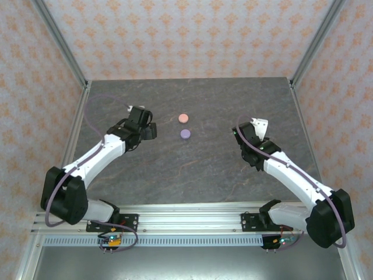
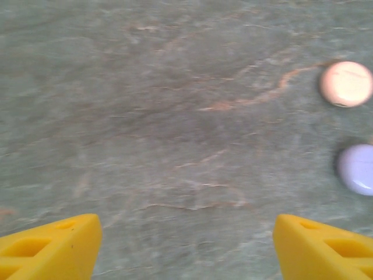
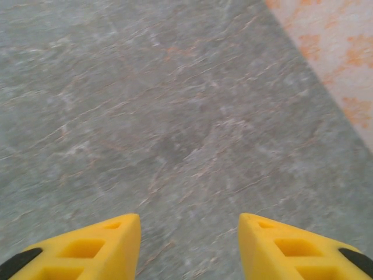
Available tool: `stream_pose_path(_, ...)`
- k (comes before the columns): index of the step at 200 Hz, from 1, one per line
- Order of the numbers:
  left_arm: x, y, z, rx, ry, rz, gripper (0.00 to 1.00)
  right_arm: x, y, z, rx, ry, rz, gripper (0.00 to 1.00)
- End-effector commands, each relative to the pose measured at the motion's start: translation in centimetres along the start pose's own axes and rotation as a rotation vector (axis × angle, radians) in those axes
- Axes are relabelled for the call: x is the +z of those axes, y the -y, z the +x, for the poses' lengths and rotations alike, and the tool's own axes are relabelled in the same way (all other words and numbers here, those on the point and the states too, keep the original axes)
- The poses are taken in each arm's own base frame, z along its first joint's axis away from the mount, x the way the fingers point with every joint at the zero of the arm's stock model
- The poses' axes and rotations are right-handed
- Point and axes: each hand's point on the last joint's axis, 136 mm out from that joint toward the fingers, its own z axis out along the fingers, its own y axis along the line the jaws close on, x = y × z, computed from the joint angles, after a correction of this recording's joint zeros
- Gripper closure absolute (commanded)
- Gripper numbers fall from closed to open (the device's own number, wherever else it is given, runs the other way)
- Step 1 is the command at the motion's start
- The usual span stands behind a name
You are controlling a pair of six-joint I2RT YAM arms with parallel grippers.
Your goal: Insert the wireless bluetooth earbuds into the charging case
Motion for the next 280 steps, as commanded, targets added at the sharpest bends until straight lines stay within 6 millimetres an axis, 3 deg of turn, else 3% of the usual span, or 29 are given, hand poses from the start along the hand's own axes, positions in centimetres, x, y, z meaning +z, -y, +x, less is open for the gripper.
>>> stream_pose_path(1,-0.8,-4.0,0.2,0.058,0.036,-0.164,0.21,0.5,2.7,-1.4,-0.007,0.096,0.147,0.51)
stream_pose_path(24,-0.9,-5.9,0.3,0.067,0.065,-0.232,0.19,1.6,4.1,-1.2,0.026,0.101,0.192,0.5)
stream_pose_path(68,-0.3,-9.0,0.3,0.074,0.124,-0.364,0.13,4.2,4.9,-0.4,0.123,0.091,0.129,0.45)
stream_pose_path(124,1.8,-10.4,0.9,0.105,0.223,-0.368,0.11,7.2,5.6,-0.7,0.217,0.115,0.031,0.41)
stream_pose_path(162,2.9,-9.9,1.1,0.079,0.289,-0.246,0.11,9.0,5.3,-0.6,0.274,0.119,-0.076,0.39)
stream_pose_path(208,3.4,-9.2,1.1,0.046,0.391,-0.128,0.11,8.9,4.9,-2.0,0.25,0.258,-0.136,0.36)
stream_pose_path(280,3.7,-9.4,-0.6,-0.026,0.501,-0.048,0.11,10.8,3.4,-2.5,0.25,0.317,-0.2,0.31)
